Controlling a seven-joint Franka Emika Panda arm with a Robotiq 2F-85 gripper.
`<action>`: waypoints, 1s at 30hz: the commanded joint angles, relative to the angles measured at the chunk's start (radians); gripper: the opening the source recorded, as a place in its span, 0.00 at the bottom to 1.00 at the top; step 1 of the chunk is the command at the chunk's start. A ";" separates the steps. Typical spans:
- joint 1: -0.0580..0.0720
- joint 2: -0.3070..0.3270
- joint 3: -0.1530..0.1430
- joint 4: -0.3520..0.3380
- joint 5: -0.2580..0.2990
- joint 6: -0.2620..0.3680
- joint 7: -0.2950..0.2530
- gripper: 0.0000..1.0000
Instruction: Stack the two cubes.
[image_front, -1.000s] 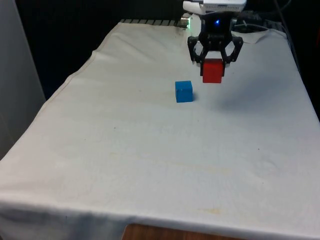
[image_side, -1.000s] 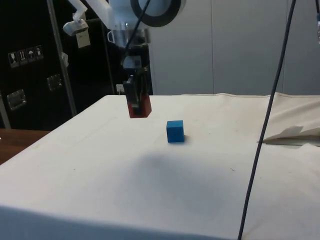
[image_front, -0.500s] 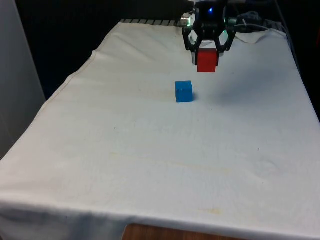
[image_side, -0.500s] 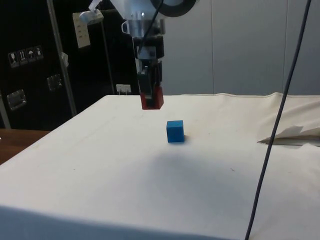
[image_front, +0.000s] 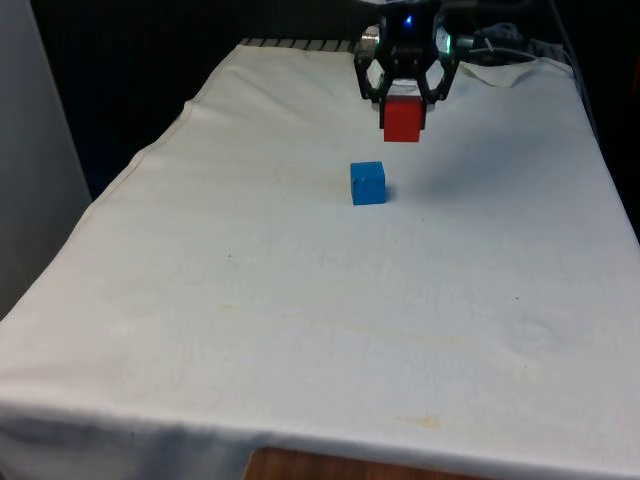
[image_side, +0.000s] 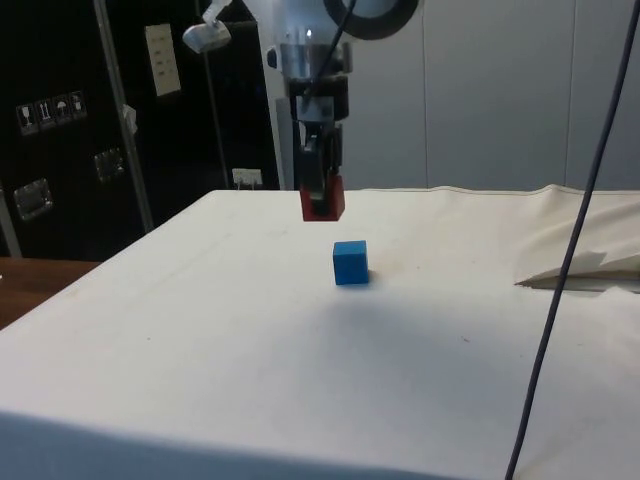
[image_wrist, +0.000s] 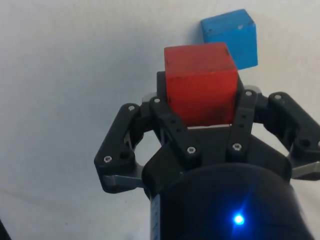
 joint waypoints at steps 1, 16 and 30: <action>-0.003 0.002 -0.003 -0.016 0.005 0.034 -0.012 0.01; -0.010 0.025 -0.047 -0.060 0.008 0.124 -0.071 0.01; -0.012 0.062 -0.078 -0.060 0.006 0.146 -0.109 0.01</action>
